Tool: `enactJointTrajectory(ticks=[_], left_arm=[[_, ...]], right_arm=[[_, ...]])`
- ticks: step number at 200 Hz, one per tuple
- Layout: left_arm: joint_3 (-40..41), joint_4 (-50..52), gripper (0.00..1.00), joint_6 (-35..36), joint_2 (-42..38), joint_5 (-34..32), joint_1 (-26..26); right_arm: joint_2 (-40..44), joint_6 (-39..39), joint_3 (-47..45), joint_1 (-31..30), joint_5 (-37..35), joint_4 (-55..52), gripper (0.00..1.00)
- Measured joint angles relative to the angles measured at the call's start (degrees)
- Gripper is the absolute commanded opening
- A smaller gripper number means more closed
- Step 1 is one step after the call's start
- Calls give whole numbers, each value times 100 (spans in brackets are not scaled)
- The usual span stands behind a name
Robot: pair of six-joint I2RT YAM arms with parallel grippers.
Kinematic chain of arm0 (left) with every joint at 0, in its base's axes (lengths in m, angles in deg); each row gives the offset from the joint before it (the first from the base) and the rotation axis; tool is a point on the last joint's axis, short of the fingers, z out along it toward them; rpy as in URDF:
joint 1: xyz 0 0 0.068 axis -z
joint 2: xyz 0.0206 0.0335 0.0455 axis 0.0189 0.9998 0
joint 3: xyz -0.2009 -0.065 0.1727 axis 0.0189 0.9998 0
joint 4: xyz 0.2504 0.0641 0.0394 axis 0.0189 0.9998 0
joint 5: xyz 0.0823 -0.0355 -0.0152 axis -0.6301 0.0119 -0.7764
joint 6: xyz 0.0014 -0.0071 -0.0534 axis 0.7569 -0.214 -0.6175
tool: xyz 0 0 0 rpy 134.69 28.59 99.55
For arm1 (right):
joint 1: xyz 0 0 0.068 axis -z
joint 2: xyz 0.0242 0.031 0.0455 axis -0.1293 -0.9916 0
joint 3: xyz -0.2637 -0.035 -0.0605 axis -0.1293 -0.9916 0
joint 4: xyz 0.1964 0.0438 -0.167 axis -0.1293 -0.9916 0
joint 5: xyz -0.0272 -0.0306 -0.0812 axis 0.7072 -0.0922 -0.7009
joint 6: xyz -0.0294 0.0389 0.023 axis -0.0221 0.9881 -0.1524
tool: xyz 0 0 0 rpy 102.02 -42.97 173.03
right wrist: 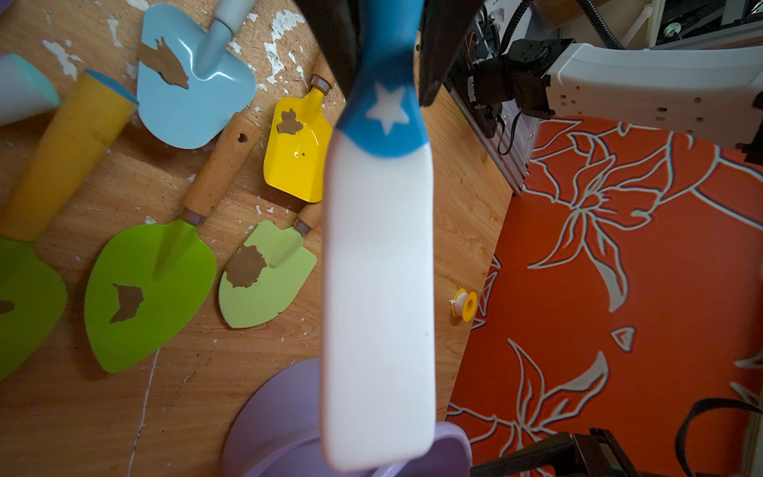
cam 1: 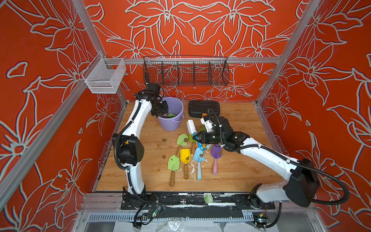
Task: Brush the soil off the hand trowel and place it into the bucket
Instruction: Place the hand trowel in the bucket, then pick up the hand trowel from the center of the board.
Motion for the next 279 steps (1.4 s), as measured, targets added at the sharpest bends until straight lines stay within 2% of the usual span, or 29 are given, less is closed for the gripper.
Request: enactJointTrajectory(ticks=[24,62,101,133,206,249,279], left_arm=[[306,-153,44,-39,-234,-13,26],[2004,-870,58,-267,-1727,195,409],[4168,-1985,61,-879,-3381,651,1038],[5469,-2426,60,-1349,-3989,608,1436],[6714,-2129,48,-1515,-4784,-42,1665],[7510,-1521,50,-2055,-5978,-507,2649],[7984,-1207,50,-2608,-6618,-798,3156]], right_arm=[[-46,-55,13,0,39,-2,0],[-146,-120,33,0,201,-22,0],[-151,-205,129,-66,280,-175,0],[-149,-234,131,-131,238,-459,0],[-138,-289,87,-157,-87,-1023,0],[-68,-227,-98,-157,-197,-1034,0],[-24,-168,-232,-160,-225,-1027,0]])
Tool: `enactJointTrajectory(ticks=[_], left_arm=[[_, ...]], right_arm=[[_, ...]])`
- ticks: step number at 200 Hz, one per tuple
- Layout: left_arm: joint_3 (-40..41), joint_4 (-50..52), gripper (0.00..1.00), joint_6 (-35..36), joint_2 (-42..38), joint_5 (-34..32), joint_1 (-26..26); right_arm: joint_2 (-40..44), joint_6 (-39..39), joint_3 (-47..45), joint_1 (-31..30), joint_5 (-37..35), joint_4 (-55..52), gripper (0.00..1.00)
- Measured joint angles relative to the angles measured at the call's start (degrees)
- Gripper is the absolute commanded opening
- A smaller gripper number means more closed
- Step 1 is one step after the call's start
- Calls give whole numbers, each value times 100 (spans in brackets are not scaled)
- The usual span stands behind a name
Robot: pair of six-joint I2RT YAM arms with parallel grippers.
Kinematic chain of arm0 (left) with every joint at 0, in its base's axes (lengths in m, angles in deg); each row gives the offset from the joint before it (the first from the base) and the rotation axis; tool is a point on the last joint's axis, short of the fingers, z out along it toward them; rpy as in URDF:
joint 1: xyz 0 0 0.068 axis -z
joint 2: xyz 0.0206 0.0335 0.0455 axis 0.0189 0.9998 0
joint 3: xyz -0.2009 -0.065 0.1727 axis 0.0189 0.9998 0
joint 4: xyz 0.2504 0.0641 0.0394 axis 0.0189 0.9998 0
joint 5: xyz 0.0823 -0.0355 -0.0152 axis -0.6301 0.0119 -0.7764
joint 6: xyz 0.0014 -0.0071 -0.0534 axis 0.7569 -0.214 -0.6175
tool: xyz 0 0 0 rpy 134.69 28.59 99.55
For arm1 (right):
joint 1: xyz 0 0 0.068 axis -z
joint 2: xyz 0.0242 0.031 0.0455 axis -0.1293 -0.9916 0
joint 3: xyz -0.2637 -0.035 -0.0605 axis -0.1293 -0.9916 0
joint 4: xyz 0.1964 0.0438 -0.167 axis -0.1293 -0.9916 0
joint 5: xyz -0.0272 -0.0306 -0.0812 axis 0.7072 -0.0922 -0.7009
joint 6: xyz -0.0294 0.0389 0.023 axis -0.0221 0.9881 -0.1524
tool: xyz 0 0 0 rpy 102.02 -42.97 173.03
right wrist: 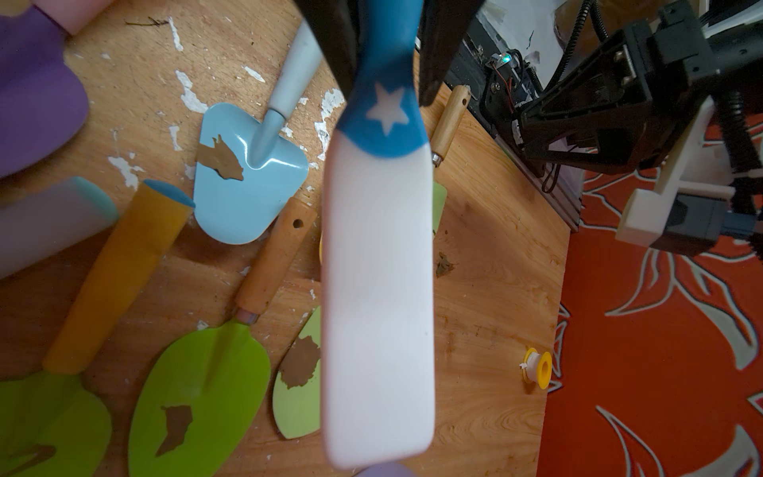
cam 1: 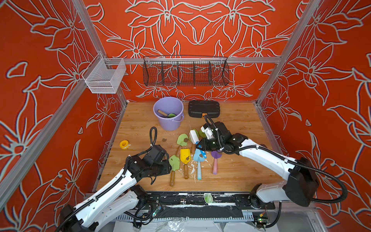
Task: Brush the soil off the hand trowel and place it into the bucket
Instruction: Pick up the hand trowel from the center of the board.
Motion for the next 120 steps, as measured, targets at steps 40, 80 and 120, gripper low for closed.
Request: enactJointTrajectory(ticks=[40,80,120], left_arm=[[247,52,50,-551,216,-382,664],[166,-87,52,-850,927,-844,1250],[-20,-433,52,-1019,1635,-1134,1659]], right_arm=[[4,81,-26,-20,-52,28,0],[70,127,-66,-59,-120,109,0],[136,179,-212,-74,-186,221,0]])
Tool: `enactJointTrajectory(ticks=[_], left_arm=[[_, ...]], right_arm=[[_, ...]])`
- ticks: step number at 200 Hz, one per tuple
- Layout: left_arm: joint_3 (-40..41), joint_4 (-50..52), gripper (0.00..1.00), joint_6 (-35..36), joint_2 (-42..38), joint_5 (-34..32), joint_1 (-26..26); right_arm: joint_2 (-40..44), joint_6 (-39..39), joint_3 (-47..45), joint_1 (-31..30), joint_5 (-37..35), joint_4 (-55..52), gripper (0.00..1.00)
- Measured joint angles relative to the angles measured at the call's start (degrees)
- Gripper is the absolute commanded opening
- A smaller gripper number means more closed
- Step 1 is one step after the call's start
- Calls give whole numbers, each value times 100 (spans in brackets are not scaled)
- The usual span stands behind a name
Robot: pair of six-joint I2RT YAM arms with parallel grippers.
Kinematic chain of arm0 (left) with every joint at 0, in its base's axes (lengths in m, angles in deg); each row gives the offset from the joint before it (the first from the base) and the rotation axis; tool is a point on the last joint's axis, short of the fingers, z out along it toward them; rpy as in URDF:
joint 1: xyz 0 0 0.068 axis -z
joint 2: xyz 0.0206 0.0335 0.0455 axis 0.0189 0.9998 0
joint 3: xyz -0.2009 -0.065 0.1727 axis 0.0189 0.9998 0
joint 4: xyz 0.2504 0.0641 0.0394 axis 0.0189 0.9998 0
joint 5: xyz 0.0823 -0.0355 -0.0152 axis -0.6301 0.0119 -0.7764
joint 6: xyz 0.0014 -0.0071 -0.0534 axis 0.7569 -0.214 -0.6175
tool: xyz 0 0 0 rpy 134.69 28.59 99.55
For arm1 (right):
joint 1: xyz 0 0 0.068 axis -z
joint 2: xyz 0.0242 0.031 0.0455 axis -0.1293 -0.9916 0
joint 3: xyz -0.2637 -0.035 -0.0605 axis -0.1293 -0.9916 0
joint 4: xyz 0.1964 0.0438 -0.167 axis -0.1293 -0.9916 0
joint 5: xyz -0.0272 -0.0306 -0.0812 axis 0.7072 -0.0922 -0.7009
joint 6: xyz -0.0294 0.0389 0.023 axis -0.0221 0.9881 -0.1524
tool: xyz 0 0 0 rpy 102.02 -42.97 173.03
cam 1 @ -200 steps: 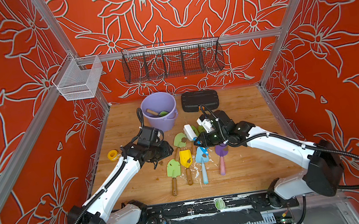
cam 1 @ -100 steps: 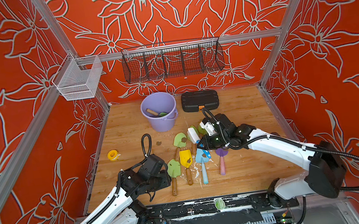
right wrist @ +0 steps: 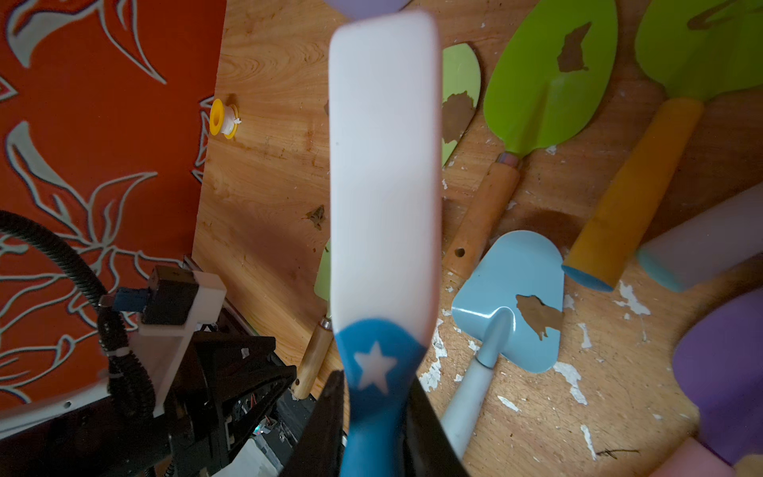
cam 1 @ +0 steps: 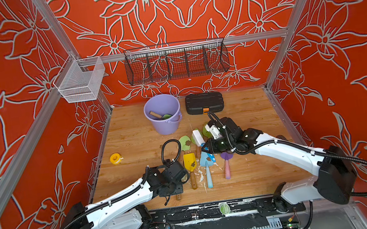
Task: Brush the soil off the hand trowel and place it into the bucket
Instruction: Pick up the hand trowel from the center of the board.
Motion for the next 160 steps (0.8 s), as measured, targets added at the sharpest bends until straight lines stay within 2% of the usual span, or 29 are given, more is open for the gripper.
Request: enactJointTrajectory(ticks=[47,80,160], left_arm=[[59,-282,52,-138,286,-168,210],[435,-621,51,-223,282,-289,345],[682,-1067,45,-420,501,-645,503]], right_arm=[[2,26,-28,-4,-44,39,0],[2,44,-55,-4,-44,81,0],[0,63,-98,-4,-46,127,0]])
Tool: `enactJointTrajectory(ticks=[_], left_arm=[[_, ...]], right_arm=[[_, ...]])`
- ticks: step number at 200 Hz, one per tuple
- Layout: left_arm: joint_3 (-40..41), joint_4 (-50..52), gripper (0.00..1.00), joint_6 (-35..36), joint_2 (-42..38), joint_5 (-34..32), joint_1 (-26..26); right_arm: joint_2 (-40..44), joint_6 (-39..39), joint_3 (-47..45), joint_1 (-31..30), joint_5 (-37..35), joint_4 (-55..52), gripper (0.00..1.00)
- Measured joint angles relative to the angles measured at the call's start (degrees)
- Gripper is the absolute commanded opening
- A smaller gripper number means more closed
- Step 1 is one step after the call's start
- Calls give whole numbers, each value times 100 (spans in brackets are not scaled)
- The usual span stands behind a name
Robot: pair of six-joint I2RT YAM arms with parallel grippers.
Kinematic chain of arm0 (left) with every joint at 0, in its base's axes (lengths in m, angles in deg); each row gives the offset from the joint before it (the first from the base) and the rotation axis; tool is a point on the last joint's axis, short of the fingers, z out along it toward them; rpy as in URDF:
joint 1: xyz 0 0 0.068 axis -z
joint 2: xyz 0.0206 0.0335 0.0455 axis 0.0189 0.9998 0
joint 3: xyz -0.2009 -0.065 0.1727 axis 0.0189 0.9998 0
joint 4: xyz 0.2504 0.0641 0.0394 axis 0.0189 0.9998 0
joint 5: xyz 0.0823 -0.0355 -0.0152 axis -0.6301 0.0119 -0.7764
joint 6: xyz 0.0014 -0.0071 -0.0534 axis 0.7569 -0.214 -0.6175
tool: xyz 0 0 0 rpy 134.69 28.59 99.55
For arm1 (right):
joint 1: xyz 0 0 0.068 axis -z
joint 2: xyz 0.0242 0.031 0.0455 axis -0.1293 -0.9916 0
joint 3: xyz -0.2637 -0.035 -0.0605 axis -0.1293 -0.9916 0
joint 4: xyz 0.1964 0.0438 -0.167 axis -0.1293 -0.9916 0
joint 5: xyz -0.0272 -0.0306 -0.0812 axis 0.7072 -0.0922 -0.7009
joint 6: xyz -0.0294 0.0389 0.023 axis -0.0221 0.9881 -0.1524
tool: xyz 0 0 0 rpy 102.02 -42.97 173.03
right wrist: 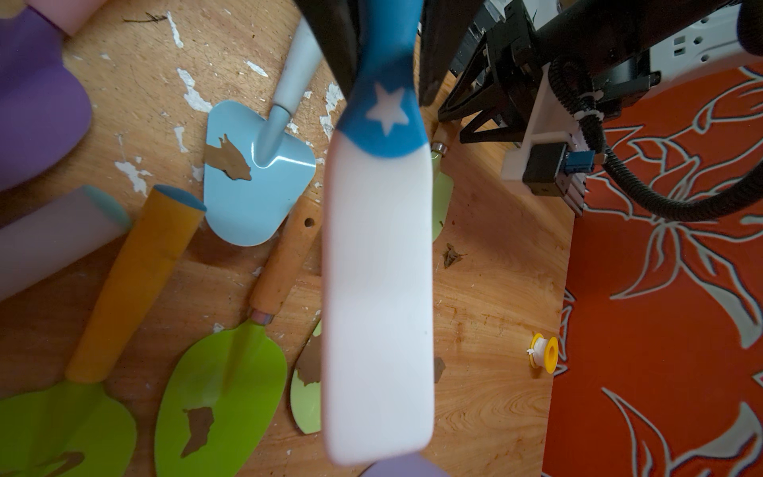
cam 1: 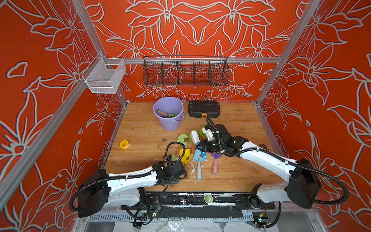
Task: Brush the soil off the hand trowel and place it into the bucket
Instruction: Pick up the hand trowel from the center of the board.
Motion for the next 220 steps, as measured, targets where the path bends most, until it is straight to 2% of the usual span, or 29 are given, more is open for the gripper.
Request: enactJointTrajectory(ticks=[47,127,153,172,181,202,220], left_arm=[[0,-227,42,-7,258,-35,2],[0,-280,26,-28,245,-138,2],[0,-129,24,-26,24,-251,2],[0,44,10,87,-271,-337,2],[-2,160,0,153,-444,-402,2],[-177,645,0,295,-911,-619,2],[-638,1161,0,413,-1379,-789,-48]], right_arm=[[-2,0,0,0,2,46,0],[-17,2,0,0,2,81,0],[-90,2,7,0,7,81,0],[-181,2,24,0,11,81,0],[-225,2,46,0,15,83,0],[-330,2,131,0,72,107,0],[-365,-11,227,0,116,85,0]])
